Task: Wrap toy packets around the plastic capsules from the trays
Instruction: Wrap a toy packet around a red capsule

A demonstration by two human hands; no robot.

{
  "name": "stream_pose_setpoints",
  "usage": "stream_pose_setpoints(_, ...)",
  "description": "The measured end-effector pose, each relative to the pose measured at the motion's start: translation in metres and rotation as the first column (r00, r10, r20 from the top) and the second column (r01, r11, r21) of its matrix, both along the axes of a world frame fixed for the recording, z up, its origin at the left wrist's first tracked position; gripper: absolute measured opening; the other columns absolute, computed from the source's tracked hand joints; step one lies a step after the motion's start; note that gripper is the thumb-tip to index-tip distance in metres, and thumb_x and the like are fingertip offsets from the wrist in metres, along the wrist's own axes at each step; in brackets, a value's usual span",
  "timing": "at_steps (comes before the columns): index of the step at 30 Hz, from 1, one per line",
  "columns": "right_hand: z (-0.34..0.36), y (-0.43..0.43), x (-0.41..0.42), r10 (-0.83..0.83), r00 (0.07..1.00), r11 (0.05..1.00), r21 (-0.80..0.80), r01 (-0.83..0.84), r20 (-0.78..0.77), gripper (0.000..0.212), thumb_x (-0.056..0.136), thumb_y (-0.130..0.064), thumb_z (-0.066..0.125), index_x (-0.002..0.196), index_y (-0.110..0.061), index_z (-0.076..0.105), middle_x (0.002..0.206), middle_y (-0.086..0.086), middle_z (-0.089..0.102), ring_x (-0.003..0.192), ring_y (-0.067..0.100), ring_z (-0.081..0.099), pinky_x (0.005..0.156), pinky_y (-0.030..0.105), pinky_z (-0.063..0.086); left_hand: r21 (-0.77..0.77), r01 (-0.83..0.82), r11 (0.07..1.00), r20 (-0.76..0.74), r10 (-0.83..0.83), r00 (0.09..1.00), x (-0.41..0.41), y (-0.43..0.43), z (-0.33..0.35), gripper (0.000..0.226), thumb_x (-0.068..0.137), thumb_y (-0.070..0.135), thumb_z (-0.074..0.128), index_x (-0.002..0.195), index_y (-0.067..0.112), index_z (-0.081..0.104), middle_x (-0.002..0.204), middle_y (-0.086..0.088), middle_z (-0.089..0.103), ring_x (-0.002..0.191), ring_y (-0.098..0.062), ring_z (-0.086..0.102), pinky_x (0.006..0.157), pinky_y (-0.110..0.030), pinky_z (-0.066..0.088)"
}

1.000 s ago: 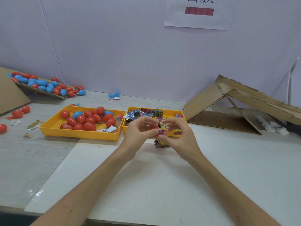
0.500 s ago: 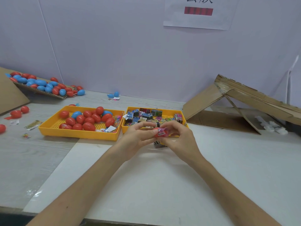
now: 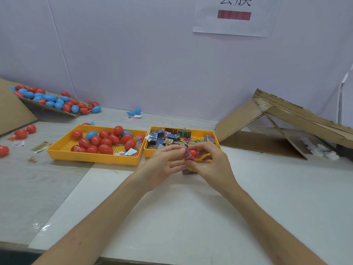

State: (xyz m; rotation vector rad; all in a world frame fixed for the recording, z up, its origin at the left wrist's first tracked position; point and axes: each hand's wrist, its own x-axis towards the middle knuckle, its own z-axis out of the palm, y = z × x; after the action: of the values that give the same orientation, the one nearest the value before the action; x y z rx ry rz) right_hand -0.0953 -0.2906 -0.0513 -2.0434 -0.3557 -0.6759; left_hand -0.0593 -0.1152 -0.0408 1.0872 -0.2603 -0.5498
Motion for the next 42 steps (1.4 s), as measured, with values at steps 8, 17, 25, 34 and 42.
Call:
stream_pose_setpoints(8,0.002,0.000,-0.002,0.015,0.999,0.995,-0.095,-0.011,0.046,0.030,0.076,-0.006,0.084,0.100,-0.018,0.072,0.099,-0.004,0.064,0.089,0.010,0.060,0.078,0.013,0.044,0.016,0.029,0.999,0.043,-0.030,0.999,0.000,0.000,-0.003,0.036,0.088,0.014,0.074,0.121,0.008,0.062,0.114,-0.021,0.071,0.105,-0.034,0.070,0.089,-0.035,0.060)
stream_pose_setpoints(17,0.007,0.001,-0.003,0.076,0.993,0.993,0.101,-0.068,-0.085,0.036,0.076,-0.007,0.085,0.105,-0.024,0.072,0.106,-0.004,0.068,0.090,0.013,0.067,0.074,0.028,0.056,-0.069,0.111,0.991,-0.017,-0.112,0.994,-0.002,0.003,0.003,0.052,0.092,0.016,0.060,0.142,0.005,0.051,0.125,-0.017,0.064,0.109,-0.029,0.061,0.102,-0.035,0.051)
stream_pose_setpoints(25,0.012,-0.004,-0.003,0.442,0.828,0.740,0.662,-0.119,-0.346,0.028,0.077,-0.039,0.076,0.100,-0.024,0.074,0.102,0.006,0.073,0.087,0.020,0.072,0.074,0.029,0.055,-0.118,0.162,0.980,0.132,-0.147,0.980,-0.003,0.002,0.006,0.056,0.089,0.005,0.061,0.143,0.004,0.046,0.139,-0.028,0.056,0.128,-0.037,0.058,0.104,-0.037,0.052)
stream_pose_setpoints(34,0.010,-0.008,-0.002,0.624,0.745,0.521,0.836,-0.174,-0.234,0.014,0.085,-0.020,0.068,0.099,-0.014,0.068,0.097,0.007,0.070,0.088,0.018,0.069,0.082,0.030,0.057,-0.131,0.172,0.976,0.163,-0.149,0.975,-0.003,0.000,0.002,0.057,0.090,0.000,0.059,0.145,0.003,0.044,0.136,-0.027,0.058,0.122,-0.033,0.061,0.104,-0.037,0.051)
stream_pose_setpoints(42,0.013,-0.006,-0.001,0.331,0.905,0.823,0.551,-0.138,-0.267,0.033,0.086,-0.036,0.067,0.103,-0.009,0.074,0.097,0.006,0.075,0.092,0.021,0.071,0.076,0.033,0.058,-0.082,0.074,0.994,0.179,-0.058,0.982,-0.005,-0.002,0.007,0.051,0.086,0.008,0.066,0.136,0.007,0.054,0.115,-0.016,0.070,0.109,-0.028,0.069,0.092,-0.033,0.057)
